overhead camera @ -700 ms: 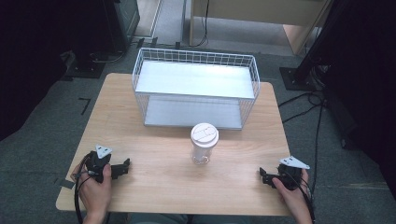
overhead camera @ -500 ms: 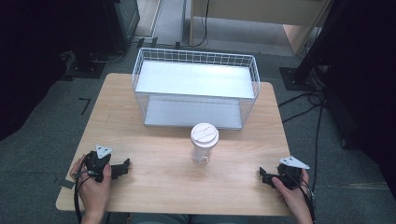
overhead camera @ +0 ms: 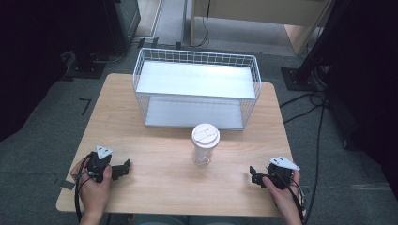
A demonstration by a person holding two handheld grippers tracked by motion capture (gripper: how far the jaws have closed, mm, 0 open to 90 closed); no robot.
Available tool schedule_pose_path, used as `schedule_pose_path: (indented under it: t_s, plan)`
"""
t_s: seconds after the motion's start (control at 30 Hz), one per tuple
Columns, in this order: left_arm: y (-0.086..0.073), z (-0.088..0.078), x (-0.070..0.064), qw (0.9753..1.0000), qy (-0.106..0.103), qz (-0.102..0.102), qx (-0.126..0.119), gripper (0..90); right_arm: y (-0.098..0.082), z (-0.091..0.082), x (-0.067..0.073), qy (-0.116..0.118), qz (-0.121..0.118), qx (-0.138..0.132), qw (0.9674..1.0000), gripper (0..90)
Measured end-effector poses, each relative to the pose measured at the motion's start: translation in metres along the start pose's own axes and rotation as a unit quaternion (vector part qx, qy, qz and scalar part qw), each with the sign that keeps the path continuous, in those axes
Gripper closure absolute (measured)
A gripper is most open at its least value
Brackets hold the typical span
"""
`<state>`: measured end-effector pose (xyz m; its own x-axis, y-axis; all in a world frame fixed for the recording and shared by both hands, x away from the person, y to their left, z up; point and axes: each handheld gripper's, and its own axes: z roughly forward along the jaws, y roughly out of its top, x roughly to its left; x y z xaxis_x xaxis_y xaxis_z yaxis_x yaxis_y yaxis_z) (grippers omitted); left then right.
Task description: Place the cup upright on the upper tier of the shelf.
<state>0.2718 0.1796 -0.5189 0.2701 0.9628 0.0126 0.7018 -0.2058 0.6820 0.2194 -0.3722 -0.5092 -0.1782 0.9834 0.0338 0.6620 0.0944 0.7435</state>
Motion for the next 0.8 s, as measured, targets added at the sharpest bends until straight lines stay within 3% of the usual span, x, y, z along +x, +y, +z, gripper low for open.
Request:
schedule_pose_path:
  t_s: [0.3, 0.37, 0.53, 0.77, 0.8]
  plan:
    - [0.001, 0.001, 0.0, 1.0, 0.002, -0.003, -0.001, 0.0, 0.008, -0.002, 0.026, 0.029, -0.013, -0.017, 0.9994, 0.3]
    - [0.001, 0.001, 0.0, 1.0, 0.002, -0.003, -0.001, 0.0, 0.008, -0.002, 0.029, 0.03, -0.013, -0.018, 0.9993, 0.3]
    - [0.0, 0.001, -0.001, 1.0, 0.002, -0.004, -0.002, 0.0, 0.014, -0.001, 0.05, 0.031, -0.041, -0.024, 0.9984, 0.3]
    - [0.0, 0.001, -0.001, 1.0, 0.004, -0.006, -0.002, 0.0, 0.019, 0.003, 0.069, 0.04, -0.044, -0.034, 0.9976, 0.3]
    - [0.0, 0.001, -0.001, 1.0, 0.004, -0.006, -0.002, 0.0, 0.022, 0.003, 0.075, 0.054, -0.043, -0.038, 0.9969, 0.3]
